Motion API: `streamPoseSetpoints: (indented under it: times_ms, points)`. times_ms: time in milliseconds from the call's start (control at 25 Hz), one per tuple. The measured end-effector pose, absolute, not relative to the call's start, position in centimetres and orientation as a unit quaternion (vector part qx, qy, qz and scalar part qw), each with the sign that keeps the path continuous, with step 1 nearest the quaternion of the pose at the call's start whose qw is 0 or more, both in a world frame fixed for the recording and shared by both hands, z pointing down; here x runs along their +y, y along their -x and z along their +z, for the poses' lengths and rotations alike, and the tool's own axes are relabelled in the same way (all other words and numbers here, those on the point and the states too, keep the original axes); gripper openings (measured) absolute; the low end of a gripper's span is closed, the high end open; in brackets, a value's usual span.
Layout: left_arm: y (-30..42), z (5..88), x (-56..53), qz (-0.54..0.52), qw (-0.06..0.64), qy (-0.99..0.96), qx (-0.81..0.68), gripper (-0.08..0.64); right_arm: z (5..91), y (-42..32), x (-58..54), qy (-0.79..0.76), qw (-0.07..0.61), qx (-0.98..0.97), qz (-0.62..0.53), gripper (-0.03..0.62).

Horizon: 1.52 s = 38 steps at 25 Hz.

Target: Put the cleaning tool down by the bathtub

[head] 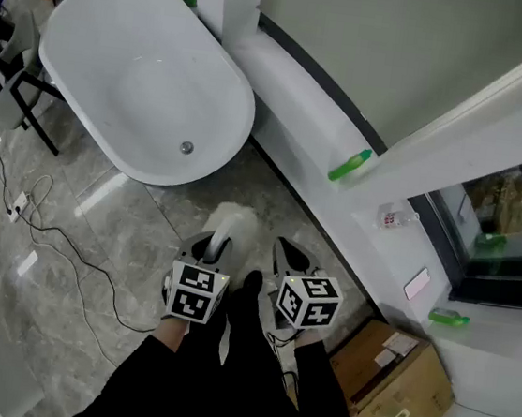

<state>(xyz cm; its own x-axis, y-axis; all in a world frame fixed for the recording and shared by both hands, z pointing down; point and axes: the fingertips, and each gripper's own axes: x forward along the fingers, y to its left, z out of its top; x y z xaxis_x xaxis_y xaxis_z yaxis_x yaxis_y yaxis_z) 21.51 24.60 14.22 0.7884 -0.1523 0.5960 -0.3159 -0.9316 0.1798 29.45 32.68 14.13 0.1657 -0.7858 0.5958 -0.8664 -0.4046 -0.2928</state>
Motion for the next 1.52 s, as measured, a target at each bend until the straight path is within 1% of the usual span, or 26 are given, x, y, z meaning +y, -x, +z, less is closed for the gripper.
streamPoseSetpoints:
  times_ms: [320,680,1040,1520]
  points:
    - [-17.9,12.8,22.2,0.290,0.138,-0.931,-0.173,0.097,12.5,-27.3,29.7,-0.734,0.072,-0.586,0.336,0.000]
    - [-10.4,12.3,17.4,0.275,0.167,-0.895,-0.310,0.097,11.0,-22.2,22.1,-0.647,0.119,-0.689,0.306,0.000]
    - [-2.6,13.4,14.5,0.268,0.205,-0.827,-0.449,0.097,11.2,-15.9,17.3,-0.541,0.165,-0.776,0.279,0.000]
    - [3.9,14.9,12.9,0.228,0.242,-0.753,-0.568,0.097,13.5,-10.8,14.7,-0.452,0.201,-0.824,0.276,0.000]
